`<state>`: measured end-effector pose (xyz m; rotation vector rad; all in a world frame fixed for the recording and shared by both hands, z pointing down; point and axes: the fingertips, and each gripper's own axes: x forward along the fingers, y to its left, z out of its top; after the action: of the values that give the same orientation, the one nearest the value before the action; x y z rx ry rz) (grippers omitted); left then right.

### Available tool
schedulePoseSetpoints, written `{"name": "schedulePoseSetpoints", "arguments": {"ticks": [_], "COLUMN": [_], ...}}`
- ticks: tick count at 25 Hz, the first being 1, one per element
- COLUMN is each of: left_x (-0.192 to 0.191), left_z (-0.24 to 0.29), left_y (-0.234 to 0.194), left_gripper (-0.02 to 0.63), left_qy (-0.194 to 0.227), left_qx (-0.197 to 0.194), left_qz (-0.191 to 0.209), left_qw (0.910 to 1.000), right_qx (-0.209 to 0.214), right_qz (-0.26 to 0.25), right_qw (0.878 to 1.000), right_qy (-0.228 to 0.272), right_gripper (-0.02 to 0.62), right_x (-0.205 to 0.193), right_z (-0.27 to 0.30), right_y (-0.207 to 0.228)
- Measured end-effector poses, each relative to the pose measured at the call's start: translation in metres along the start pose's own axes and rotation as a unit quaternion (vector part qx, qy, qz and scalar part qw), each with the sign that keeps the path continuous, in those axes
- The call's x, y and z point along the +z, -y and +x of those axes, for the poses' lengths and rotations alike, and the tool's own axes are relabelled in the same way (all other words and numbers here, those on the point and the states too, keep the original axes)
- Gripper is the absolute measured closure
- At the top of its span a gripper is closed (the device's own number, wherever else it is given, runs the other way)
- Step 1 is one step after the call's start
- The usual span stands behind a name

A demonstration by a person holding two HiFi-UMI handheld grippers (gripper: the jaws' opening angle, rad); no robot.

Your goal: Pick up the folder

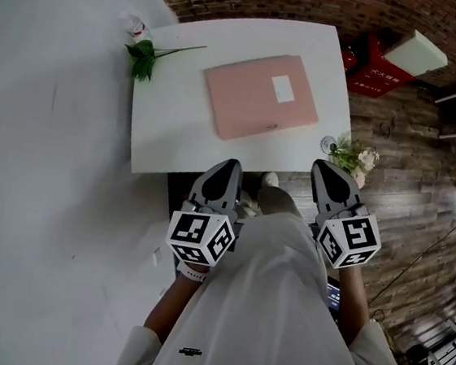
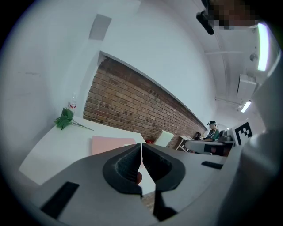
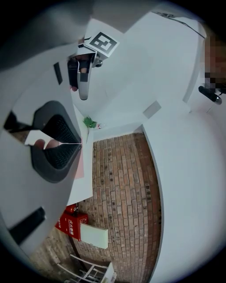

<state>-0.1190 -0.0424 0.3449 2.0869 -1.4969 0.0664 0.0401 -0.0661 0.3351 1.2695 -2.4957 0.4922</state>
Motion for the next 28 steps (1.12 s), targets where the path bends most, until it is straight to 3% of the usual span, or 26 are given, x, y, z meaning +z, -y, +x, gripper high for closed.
{"name": "schedulePoseSetpoints", "arguments": {"ticks": [7, 18, 28], "left_x": [-0.002, -0.001, -0.012], "left_z": [0.022, 0.069, 0.106], "left_y": [-0.004, -0.011, -0.027], "left_gripper": [0.581, 0.581, 0.581], "left_qy": [-0.016, -0.057, -0.096], "left_qx": [0.009, 0.021, 0.029], "left_qz": [0.005, 0.02, 0.023], "left_qw": [0.9998, 0.998, 0.9947], "right_qx": [-0.012, 0.02, 0.023], "right_qz": [0.012, 0.021, 0.038], "right_qw": [1.0, 0.999, 0.998], "right_qy": [0.007, -0.018, -0.053], "right_gripper": [0.559, 0.411, 0.32], "right_x": [0.006, 0.0, -0.023], "right_z": [0.019, 0.079, 0.134], "right_y": [0.035, 0.07, 0.101]}}
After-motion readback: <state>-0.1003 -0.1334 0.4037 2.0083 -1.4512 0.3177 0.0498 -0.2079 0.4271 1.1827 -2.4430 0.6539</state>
